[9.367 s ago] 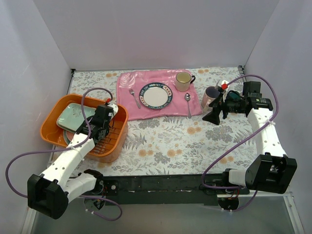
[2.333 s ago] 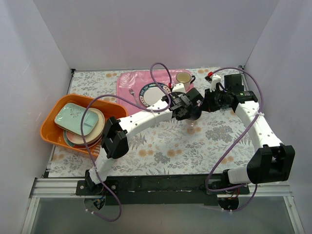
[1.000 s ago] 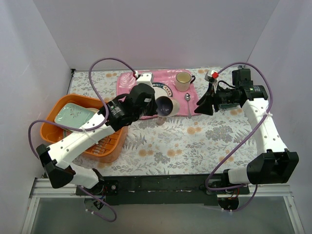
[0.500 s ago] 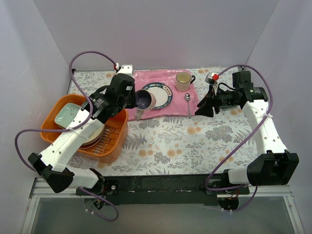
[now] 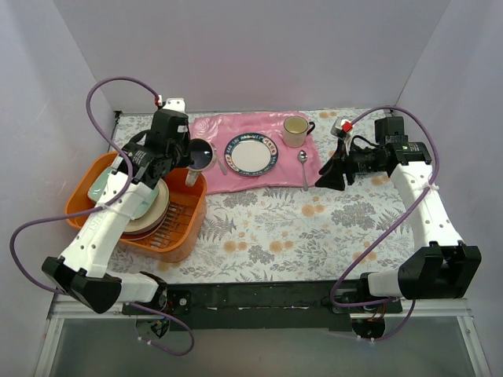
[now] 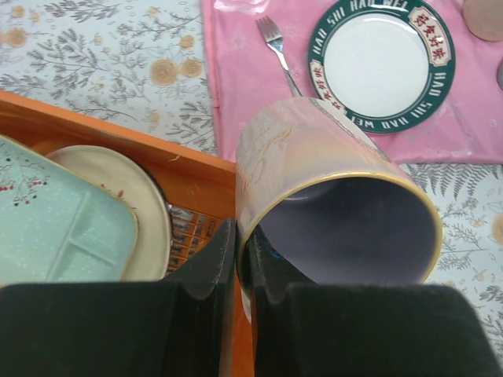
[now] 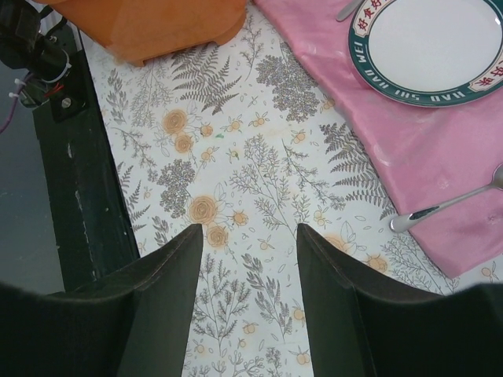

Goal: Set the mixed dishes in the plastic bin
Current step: Place the cup in the plastic bin.

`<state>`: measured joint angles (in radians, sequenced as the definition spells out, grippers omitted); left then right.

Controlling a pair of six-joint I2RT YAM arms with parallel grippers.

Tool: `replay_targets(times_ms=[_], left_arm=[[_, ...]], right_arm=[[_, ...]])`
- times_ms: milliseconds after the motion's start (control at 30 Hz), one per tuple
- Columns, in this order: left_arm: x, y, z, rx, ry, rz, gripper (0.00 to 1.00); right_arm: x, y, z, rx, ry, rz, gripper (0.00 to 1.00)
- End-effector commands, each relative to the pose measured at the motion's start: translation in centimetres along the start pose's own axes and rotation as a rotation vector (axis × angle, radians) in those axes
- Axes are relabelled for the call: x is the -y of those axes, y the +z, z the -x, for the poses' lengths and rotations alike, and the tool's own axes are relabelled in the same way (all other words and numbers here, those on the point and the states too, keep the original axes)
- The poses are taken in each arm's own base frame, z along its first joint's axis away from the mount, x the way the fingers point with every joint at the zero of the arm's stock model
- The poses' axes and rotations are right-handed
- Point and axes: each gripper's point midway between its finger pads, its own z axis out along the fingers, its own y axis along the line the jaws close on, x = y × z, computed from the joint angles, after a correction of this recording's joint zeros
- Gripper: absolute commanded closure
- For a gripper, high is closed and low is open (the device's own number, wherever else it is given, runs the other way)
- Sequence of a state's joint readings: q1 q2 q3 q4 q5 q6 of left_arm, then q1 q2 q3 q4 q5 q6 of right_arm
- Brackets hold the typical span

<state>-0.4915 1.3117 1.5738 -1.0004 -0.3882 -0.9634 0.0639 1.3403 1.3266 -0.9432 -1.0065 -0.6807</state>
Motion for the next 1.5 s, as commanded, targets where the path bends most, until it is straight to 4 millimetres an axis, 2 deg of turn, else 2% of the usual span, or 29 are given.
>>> replay_targets(times_ms=[0, 500, 900, 1133, 1467], left_arm=[[-2.6, -4.7, 5.3, 0.214, -0.083, 0.001, 1.00], [-6.0, -5.1, 3.7, 0.200, -0.125, 0.103, 1.00], [-7.6, -5.8, 0.4, 0.161, -0.195, 0.155, 1.00], [-7.5, -5.2, -1.8, 0.113, -0.225, 0.151, 1.00], [-6.3, -2.4, -5.0, 0.016, -0.256, 0.133, 1.00]], right_arm=[[0.0, -0.3, 0.2, 0.012, -0.018, -0.004, 0.41], [0.4, -0.2, -0.3, 0.003, -0.001, -0.009, 0.41], [0.4, -0.1, -0.6, 0.000, 0.002, -0.009, 0.41], [0.5, -0.1, -0.8, -0.003, 0.009, -0.007, 0.41], [0.4, -0.1, -0.9, -0.007, 0.008, -0.010, 0.41]])
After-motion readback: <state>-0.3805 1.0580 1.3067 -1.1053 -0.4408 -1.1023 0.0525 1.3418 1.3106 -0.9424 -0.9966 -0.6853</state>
